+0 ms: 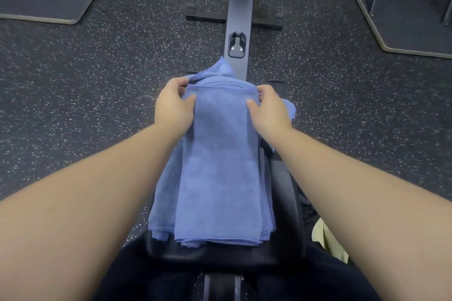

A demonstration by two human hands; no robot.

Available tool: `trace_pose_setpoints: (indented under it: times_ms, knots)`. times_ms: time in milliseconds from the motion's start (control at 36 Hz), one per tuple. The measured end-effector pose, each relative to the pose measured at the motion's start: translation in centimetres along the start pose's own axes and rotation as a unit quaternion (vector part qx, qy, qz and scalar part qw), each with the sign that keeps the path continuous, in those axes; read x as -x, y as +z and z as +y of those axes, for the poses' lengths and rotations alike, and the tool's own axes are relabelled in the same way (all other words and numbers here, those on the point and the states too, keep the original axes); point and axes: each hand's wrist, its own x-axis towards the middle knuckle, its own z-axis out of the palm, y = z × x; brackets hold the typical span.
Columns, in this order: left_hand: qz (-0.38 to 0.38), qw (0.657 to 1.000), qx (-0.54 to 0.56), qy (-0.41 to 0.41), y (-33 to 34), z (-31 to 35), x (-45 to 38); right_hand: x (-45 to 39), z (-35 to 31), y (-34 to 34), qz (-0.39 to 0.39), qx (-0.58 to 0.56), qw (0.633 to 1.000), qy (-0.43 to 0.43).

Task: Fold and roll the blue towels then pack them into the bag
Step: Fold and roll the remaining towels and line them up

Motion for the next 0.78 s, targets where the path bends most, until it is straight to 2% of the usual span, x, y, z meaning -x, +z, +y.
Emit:
trace_pose_setpoints:
  times_ms: [83, 167, 333, 444, 611, 694, 778]
  knots:
    - [0.0, 0.998, 0.015, 0.063, -0.9, 0.3, 1.5, 1.4, 0.4, -0.5, -0.012, 0.006, 0.999, -0.038]
    - [-0.027, 0.987, -0.022, 0.157, -2.2, 0.0, 3.4, 3.9, 1.0, -1.1, -0.013, 0.027, 0.995, -0.093]
    - [-0.064, 0.967, -0.079, 0.234, -3.1, -4.2, 9.9, 10.4, 2.7, -1.6, -0.069, 0.11, 0.973, -0.19]
    - [-0.111, 0.959, -0.076, 0.248, -3.3, -5.7, 13.6, 14.2, 4.4, -1.1, -0.13, 0.141, 0.947, -0.259]
    - [-0.198, 0.944, -0.123, 0.234, -3.2, -7.5, 17.3, 18.4, 6.7, -0.4, -0.107, 0.161, 0.93, -0.313]
    - [-0.269, 0.915, -0.198, 0.228, -3.0, -8.7, 18.0, 19.4, 7.6, -0.3, -0.138, 0.179, 0.922, -0.313]
    - [-0.258, 0.883, -0.265, 0.29, -2.5, -9.4, 18.3, 19.9, 8.5, 0.3, -0.152, 0.186, 0.92, -0.311]
